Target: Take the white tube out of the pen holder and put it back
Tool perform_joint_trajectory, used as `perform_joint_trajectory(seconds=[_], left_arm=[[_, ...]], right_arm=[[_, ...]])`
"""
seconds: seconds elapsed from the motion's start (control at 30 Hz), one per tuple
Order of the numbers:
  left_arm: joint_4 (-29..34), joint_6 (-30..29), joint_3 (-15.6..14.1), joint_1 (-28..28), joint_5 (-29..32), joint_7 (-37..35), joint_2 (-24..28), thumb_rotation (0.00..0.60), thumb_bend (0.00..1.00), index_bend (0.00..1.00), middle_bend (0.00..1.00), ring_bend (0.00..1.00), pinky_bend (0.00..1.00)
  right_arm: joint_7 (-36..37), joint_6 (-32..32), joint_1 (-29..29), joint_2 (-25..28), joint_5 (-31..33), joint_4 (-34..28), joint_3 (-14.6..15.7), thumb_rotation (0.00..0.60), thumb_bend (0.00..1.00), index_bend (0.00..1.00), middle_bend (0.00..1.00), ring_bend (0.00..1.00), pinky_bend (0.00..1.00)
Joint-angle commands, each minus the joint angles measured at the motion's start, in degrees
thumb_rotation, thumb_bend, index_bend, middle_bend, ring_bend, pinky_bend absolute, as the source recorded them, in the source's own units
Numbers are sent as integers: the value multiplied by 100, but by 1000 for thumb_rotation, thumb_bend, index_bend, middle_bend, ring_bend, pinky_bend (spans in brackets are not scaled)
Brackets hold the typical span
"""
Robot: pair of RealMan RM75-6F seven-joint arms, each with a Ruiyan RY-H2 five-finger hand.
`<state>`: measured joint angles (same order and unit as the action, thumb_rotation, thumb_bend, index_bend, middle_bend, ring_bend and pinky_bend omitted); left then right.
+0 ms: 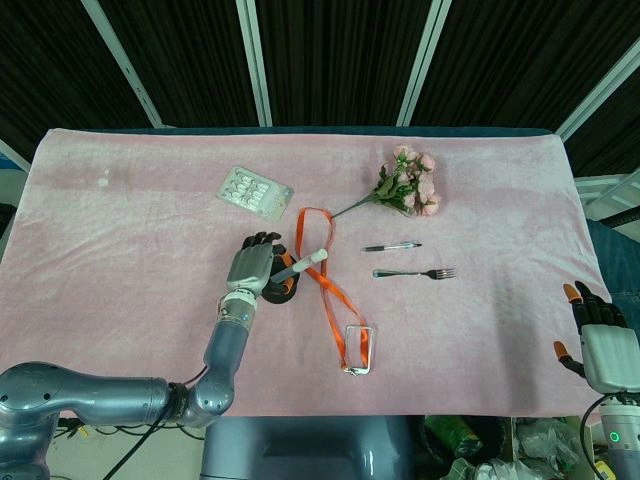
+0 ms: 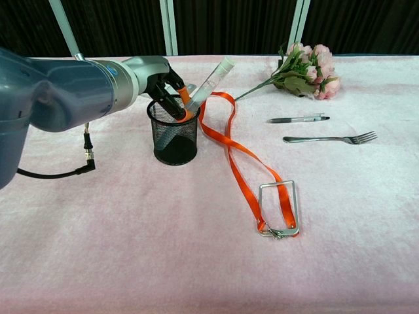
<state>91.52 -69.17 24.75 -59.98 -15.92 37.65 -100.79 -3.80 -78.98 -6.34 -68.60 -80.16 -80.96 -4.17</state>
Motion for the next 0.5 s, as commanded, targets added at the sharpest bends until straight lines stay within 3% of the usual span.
perform_joint_trajectory(seconds=[0.03,0.5], left_arm=[[-49,-3,0,6,-18,-15,-25,600,327,468,133,0,0],[-164,-39,-88,47,-126,28,-93,600,418,516,171,0,0]], right_arm=[[0,3,0,-1,2,2,-2,600,214,26,54,139,181],[51,1,3,15,-23,-8,-3,600,214,26,54,139,182]])
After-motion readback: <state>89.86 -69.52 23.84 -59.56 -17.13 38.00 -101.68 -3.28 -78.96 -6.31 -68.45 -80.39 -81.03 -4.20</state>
